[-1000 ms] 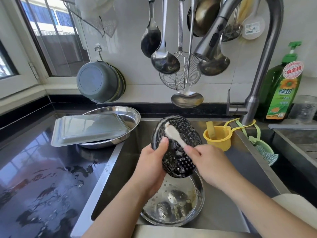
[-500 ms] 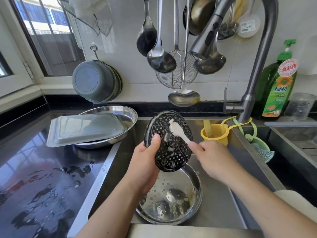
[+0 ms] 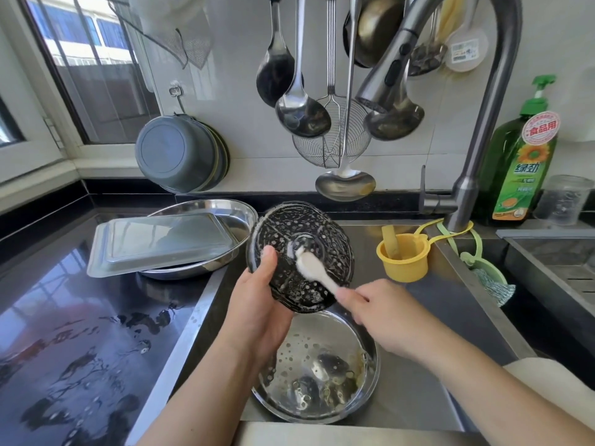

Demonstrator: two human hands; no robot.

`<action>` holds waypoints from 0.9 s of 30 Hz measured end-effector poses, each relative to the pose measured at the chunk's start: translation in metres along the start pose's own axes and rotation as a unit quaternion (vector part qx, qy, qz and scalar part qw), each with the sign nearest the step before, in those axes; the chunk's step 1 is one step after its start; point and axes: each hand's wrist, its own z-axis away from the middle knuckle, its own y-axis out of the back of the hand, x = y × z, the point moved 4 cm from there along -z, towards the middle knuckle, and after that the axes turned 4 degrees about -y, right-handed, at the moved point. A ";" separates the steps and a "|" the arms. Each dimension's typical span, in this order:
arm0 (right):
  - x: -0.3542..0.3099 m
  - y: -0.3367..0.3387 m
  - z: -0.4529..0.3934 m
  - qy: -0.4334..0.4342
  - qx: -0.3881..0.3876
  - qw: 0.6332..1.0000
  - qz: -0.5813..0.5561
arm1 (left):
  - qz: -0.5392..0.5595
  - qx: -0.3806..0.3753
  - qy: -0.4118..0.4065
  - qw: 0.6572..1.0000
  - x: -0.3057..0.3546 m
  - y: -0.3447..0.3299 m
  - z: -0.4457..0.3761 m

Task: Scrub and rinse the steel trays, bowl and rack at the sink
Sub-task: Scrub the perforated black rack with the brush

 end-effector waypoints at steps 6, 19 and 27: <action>-0.001 0.004 -0.002 0.013 0.057 0.998 0.007 | 0.018 0.005 -0.006 1.000 0.000 -0.003 0.000; -0.007 -0.006 0.008 0.004 -0.026 1.000 -0.005 | -0.013 -0.018 -0.003 1.000 -0.001 -0.002 -0.001; -0.009 -0.001 0.001 0.037 0.058 0.998 -0.008 | -0.051 -0.066 0.049 0.995 -0.014 -0.010 0.004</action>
